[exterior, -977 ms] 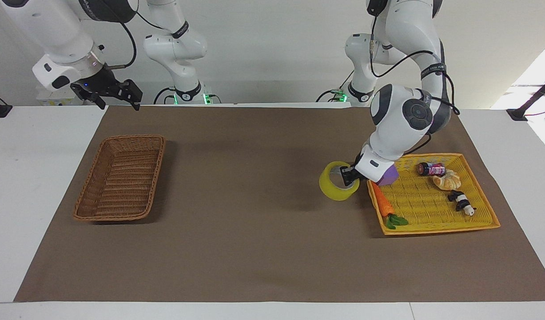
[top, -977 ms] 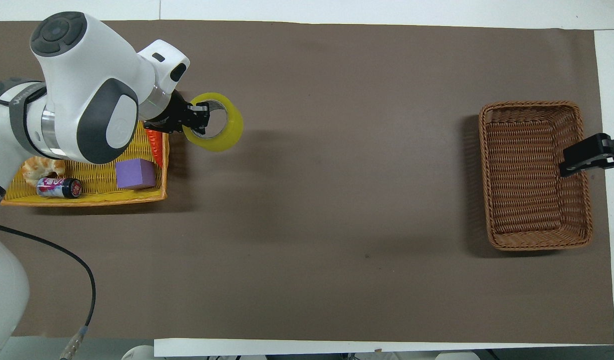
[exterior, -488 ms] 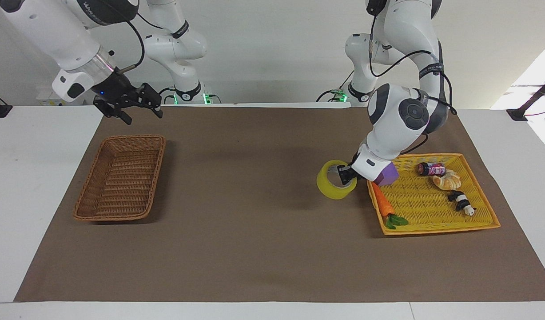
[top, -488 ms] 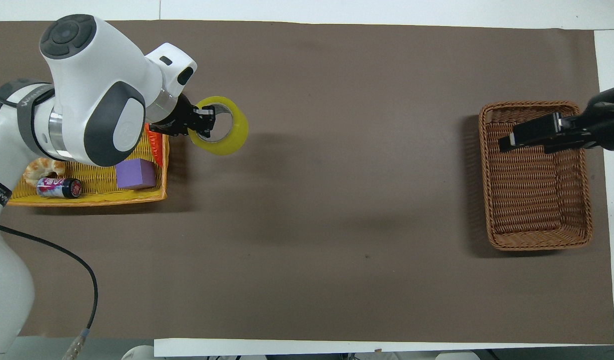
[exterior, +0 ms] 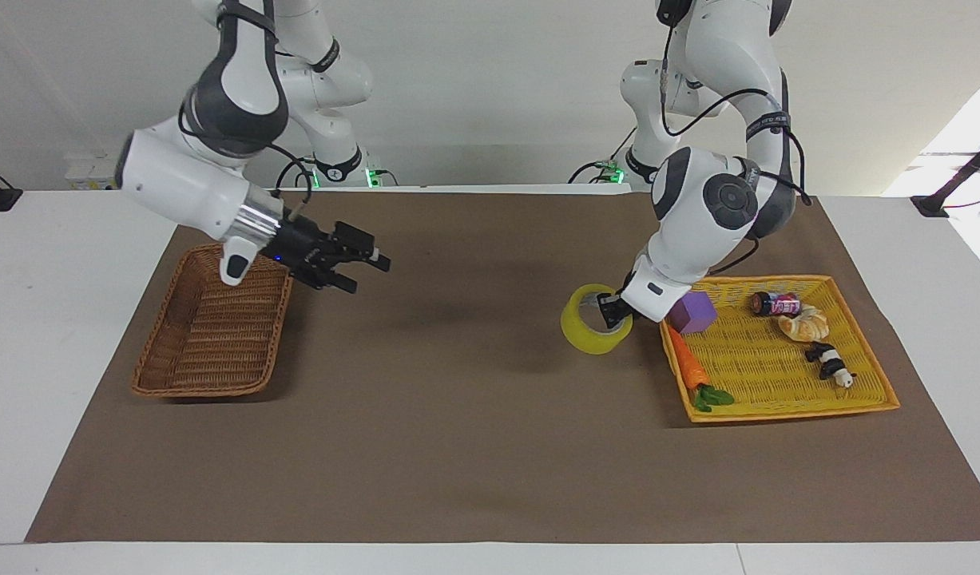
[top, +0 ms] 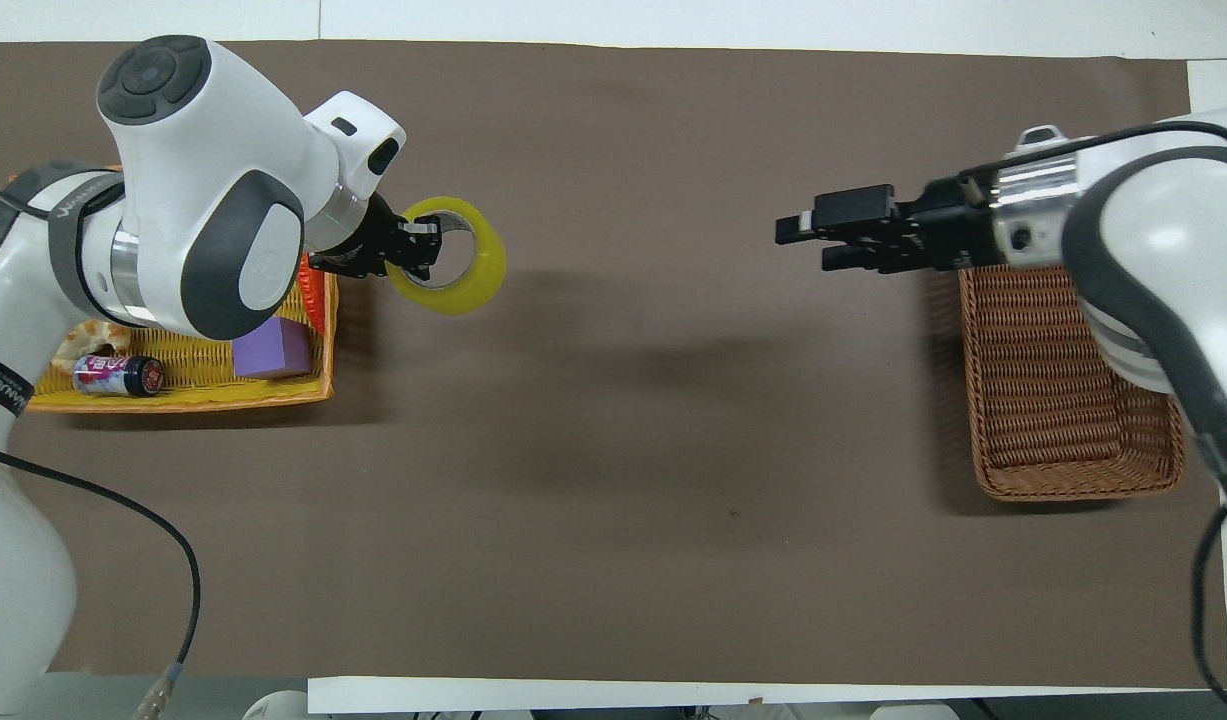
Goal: Move tape to another basket
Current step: 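Hold the tape with the left gripper while the right gripper grasps it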
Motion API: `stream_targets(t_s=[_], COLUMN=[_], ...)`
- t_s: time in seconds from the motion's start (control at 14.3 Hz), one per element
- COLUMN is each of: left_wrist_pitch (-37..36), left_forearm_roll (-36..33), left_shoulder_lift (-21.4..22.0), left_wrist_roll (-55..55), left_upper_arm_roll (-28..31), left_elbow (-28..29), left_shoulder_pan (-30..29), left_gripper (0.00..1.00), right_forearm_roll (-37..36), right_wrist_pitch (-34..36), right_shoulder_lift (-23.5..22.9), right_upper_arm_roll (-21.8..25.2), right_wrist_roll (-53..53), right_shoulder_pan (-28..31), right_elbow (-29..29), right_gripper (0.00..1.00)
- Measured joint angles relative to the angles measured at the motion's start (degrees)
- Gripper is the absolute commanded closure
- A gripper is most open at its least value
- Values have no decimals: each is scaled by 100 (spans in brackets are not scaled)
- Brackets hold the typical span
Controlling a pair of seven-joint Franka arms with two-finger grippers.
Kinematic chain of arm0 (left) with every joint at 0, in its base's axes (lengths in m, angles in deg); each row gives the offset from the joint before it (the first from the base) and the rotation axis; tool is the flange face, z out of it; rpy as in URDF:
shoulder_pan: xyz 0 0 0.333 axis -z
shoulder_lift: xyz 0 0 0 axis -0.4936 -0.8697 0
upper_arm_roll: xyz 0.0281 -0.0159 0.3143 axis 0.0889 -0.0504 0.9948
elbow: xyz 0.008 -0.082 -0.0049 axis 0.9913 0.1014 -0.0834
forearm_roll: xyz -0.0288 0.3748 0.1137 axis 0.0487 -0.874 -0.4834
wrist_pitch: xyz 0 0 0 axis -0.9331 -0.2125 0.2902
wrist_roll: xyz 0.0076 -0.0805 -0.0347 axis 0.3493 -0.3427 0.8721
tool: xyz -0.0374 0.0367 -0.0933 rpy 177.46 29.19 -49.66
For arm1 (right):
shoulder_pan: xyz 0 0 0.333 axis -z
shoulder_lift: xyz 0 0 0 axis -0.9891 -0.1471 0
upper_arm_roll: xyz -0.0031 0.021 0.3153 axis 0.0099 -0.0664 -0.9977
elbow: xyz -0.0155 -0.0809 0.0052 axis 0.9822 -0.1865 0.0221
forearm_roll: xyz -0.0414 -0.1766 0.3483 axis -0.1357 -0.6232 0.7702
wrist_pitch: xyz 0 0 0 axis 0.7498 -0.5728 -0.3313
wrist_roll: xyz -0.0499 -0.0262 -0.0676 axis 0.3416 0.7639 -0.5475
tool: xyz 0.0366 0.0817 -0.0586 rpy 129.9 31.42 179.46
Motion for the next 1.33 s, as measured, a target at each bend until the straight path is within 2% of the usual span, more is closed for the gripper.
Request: stream_targets(t_s=[0.28, 0.56, 1.05, 1.33], left_wrist_pitch=[1, 2, 3, 3], left_forearm_roll=[1, 1, 1, 1], left_shoulder_lift=[1, 2, 2, 2], left_wrist_roll=[126, 182, 198, 199], left_upper_arm_roll=[-2, 0, 0, 0], left_elbow=[3, 4, 5, 5], left_shoulder_pan=[105, 109, 109, 109], left_gripper=[100, 100, 100, 100], right_forearm_roll=[1967, 3006, 3684, 3759], right_wrist_pitch=[-924, -1583, -2270, -2363], right_shoulder_lift=[-702, -961, -961, -961], right_upper_arm_roll=[-12, -16, -15, -11], right_wrist_roll=[-727, -835, -835, -835], right_shoulder_pan=[-838, -1548, -2287, -2401], right_elbow=[22, 21, 16, 5], right_gripper=[0, 0, 0, 0])
